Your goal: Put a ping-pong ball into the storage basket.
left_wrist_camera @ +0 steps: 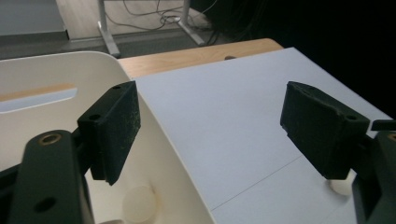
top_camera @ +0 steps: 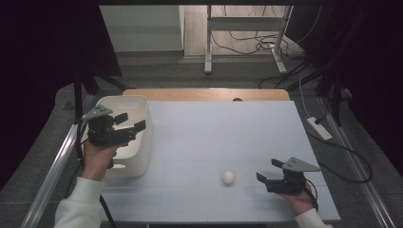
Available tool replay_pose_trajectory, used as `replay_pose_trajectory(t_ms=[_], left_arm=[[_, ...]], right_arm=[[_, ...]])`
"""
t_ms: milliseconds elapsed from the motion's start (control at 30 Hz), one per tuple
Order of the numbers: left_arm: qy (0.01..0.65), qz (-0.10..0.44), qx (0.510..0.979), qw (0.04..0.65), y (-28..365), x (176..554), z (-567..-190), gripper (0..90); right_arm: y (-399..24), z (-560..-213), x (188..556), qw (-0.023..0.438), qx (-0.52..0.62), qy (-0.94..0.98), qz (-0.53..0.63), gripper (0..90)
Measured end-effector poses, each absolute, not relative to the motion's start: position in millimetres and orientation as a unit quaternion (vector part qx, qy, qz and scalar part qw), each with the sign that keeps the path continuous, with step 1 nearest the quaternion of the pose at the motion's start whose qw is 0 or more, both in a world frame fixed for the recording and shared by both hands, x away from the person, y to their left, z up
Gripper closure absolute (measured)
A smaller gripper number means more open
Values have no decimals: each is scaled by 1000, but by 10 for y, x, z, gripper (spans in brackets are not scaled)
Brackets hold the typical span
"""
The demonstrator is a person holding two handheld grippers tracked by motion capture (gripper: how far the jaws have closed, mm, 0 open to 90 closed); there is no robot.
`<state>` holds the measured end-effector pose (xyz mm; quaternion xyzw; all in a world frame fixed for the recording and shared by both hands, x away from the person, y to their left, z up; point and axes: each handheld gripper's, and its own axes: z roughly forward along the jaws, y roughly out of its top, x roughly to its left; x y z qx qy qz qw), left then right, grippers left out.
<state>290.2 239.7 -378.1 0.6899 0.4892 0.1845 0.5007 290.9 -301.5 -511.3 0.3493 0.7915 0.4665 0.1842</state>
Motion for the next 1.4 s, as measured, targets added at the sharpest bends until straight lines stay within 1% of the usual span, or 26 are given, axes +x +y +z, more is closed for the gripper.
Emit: replay_pose_trajectory(t_ms=[367, 600, 1400], left_arm=[[465, 185, 693, 518, 2345, 2741, -3811, 215], [445, 165, 702, 530, 2233, 2707, -3875, 217], [399, 140, 728, 540, 1861, 2563, -3958, 217]], right_arm=[[-2956, -5131, 2964, 180, 342, 795, 467, 146], [-2963, -5138, 2976, 179, 344, 796, 466, 146], [-2953, -5138, 3004, 175, 345, 794, 468, 146]])
